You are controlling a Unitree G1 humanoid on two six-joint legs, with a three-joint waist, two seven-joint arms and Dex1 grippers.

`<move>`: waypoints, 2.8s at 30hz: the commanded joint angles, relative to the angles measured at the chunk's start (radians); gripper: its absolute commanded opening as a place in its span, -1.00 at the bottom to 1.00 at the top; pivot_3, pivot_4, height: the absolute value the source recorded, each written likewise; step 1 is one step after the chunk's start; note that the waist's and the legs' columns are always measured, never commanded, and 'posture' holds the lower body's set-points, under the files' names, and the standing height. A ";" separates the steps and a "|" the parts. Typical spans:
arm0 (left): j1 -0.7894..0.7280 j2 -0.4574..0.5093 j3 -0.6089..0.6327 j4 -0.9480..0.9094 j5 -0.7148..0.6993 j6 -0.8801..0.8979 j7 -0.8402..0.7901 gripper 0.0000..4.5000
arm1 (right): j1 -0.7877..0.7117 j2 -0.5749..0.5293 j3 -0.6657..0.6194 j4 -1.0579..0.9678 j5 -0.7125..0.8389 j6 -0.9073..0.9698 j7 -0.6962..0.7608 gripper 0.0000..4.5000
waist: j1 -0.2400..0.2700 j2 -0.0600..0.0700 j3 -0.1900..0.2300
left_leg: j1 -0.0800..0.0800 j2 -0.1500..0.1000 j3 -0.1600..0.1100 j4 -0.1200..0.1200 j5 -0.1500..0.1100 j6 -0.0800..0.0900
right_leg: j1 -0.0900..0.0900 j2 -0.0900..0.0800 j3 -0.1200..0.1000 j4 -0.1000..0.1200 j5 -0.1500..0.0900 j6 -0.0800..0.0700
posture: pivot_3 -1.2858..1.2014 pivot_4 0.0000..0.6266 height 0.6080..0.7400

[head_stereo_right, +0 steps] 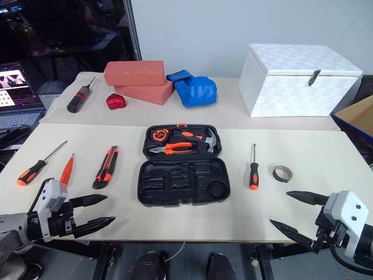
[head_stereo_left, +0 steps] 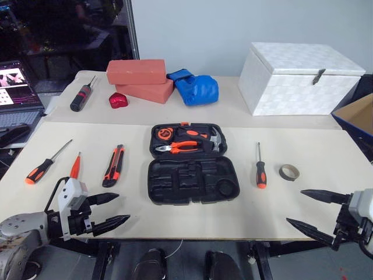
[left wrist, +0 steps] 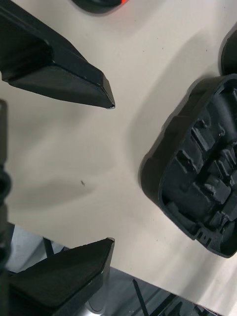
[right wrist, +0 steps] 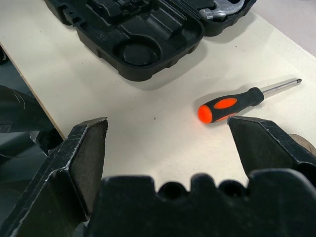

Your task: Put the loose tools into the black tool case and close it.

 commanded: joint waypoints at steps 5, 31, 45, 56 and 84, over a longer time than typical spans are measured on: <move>-0.229 -0.110 0.161 0.080 -0.086 0.195 0.423 1.00 | -0.192 0.036 0.182 -0.092 0.069 0.021 -0.099 0.99 | 0.000 -0.001 0.000 | 0.001 -0.002 -0.001 -0.001 -0.001 0.001 | 0.001 -0.001 -0.001 0.001 0.001 0.002 | 0.03 -0.52 1.00; -0.978 0.341 -0.302 1.512 0.549 -0.307 0.044 0.04 | -0.768 0.035 0.590 -0.144 0.232 0.247 -0.199 1.00 | 0.023 -0.013 0.000 | -0.014 -0.006 0.006 0.003 0.000 0.008 | -0.007 -0.006 -0.014 0.006 0.009 0.001 | 0.03 -0.52 1.00; -0.751 0.316 -0.269 0.614 0.263 -0.041 -0.350 -0.63 | -0.516 0.004 0.406 -0.194 0.213 0.217 -0.220 1.00 | 0.033 -0.019 -0.001 | -0.016 -0.005 0.002 0.011 -0.002 0.005 | -0.008 -0.008 -0.018 0.012 0.007 0.000 | 0.03 -0.52 1.00; -1.110 -0.099 -0.724 0.423 0.501 0.042 -0.137 -0.63 | -0.123 -0.035 -0.018 -0.200 0.178 0.172 -0.098 1.00 | 0.054 -0.015 0.000 | -0.005 -0.007 -0.004 0.019 -0.001 0.006 | 0.012 -0.006 -0.020 0.018 -0.001 0.004 | 0.03 -0.52 1.00; -1.284 -0.269 -0.871 0.745 0.718 -0.121 -0.202 0.40 | -0.186 -0.076 -0.003 -0.195 0.180 0.170 -0.126 1.00 | 0.041 -0.011 -0.001 | -0.003 -0.015 -0.024 0.020 0.000 0.009 | 0.019 -0.007 -0.019 0.015 -0.004 0.007 | 0.03 -0.52 1.00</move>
